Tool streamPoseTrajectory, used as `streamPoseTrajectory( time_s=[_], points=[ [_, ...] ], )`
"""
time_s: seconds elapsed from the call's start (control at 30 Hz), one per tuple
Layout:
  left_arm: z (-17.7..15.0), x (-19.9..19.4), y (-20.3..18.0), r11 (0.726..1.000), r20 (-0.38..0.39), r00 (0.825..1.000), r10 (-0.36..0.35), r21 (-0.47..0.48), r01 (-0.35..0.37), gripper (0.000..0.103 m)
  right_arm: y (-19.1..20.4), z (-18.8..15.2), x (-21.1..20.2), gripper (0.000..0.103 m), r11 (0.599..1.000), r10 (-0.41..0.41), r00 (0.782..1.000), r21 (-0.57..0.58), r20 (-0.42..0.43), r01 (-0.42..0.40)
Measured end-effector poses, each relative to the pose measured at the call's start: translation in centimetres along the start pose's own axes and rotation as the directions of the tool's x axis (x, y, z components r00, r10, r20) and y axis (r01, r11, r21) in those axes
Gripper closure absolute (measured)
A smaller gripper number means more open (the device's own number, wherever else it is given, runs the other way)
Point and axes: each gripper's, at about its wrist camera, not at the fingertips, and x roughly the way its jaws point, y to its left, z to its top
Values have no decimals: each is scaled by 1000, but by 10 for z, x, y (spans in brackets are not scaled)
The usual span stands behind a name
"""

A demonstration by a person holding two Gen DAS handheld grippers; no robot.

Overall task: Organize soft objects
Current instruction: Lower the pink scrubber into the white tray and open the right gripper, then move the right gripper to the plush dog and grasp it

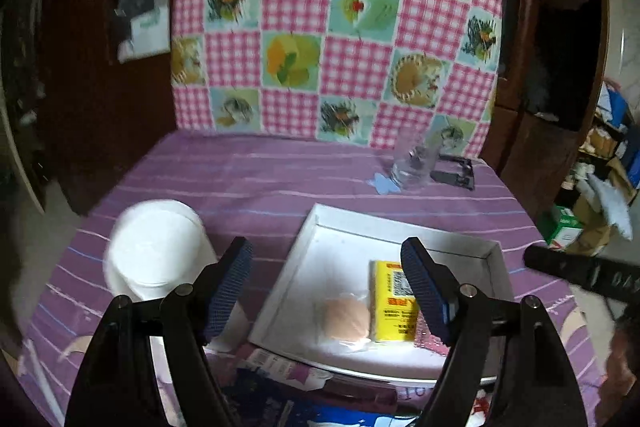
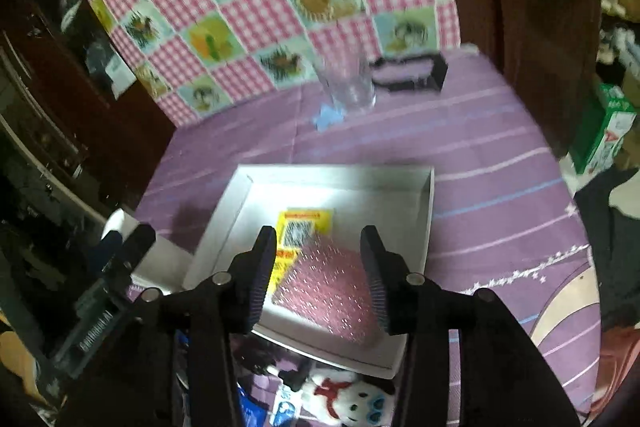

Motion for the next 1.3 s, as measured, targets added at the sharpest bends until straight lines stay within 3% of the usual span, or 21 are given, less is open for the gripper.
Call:
streamPoseTrajectory(
  time_s=[0.17,0.37,0.57,0.6,0.67,0.83,0.97,1.13,1.3],
  points=[
    [-15,-25,5,1000,-16,1000,-15,7,15,24,29,-14,-24,57,993,12,997,-119,72,-4],
    [-49,-56,23,998,-38,997,-67,5,68,24,38,-44,-45,57,981,145,984,-149,106,-128],
    [-91,-67,33,994,-69,991,-113,5,113,25,39,-85,-59,57,974,91,987,-217,131,-61],
    [-96,-66,32,993,-77,990,-118,13,119,27,37,-92,-58,57,975,79,990,-218,116,-52],
    [-105,-66,33,988,-84,985,-149,19,151,43,31,-107,-53,57,974,65,994,-221,92,-43],
    [-126,-67,32,978,-46,978,-205,39,207,43,19,-135,-44,57,964,71,994,-262,82,-47],
    [-137,-61,30,976,-77,977,-197,74,203,43,13,-136,-36,57,975,67,995,-218,68,-51],
    [-135,-62,38,981,-71,979,-189,21,191,43,17,-142,-32,57,971,40,998,-237,38,-30],
    [-138,-52,41,988,-126,980,-155,-11,155,43,22,-147,-31,57,967,36,999,-255,18,-31]
  ],
)
